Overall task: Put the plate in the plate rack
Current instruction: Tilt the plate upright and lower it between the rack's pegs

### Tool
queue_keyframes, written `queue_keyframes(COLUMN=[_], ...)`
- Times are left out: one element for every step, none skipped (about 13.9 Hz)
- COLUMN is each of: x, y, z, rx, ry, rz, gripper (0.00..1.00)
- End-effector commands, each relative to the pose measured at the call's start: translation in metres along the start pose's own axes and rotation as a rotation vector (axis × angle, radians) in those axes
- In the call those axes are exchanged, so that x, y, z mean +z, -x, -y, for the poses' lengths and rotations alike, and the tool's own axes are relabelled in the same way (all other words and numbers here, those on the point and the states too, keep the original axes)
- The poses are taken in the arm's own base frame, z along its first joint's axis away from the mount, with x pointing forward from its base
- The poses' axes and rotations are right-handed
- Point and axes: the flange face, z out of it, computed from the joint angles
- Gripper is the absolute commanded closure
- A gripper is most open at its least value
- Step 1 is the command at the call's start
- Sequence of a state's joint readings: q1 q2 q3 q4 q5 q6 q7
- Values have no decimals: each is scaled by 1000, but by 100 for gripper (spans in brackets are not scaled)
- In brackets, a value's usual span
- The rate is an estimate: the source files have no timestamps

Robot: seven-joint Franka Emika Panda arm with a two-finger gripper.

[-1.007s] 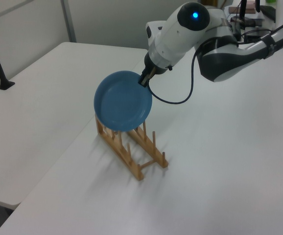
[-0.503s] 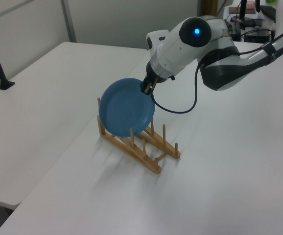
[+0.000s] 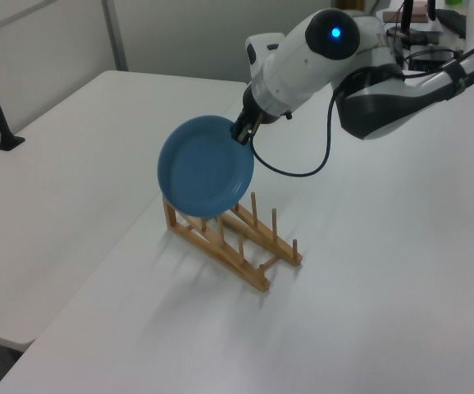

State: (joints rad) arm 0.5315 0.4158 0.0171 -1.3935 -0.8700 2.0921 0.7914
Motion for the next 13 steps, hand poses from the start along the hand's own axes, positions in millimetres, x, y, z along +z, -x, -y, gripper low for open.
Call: queue_keyframes(x=[-13,-11,-8,-7,-7,-3,2,5,7,11,15,19,22], y=[-5,-5,-6,-9,-10,-14,-16,-17,-20,-21,-23,-25,-24], z=[-14,-16,-20,-24,-27,-36,-42,-45,-49,-52,-59,-64,-65], rx=[-112,-150,-191,-230,-262,-274,-284,-297,-300,-301,-301,-312,-324], ry=[-27,-33,-53,-85,-120,-146,-169,-189,-198,-204,-206,-209,-211], rz=[-18,-13,-8,-12,-15,-12,-11,-19,-36,-50,-69,-86,-88], gripper=[98,100,100,100,100,100,100,100,100,100,100,100,100])
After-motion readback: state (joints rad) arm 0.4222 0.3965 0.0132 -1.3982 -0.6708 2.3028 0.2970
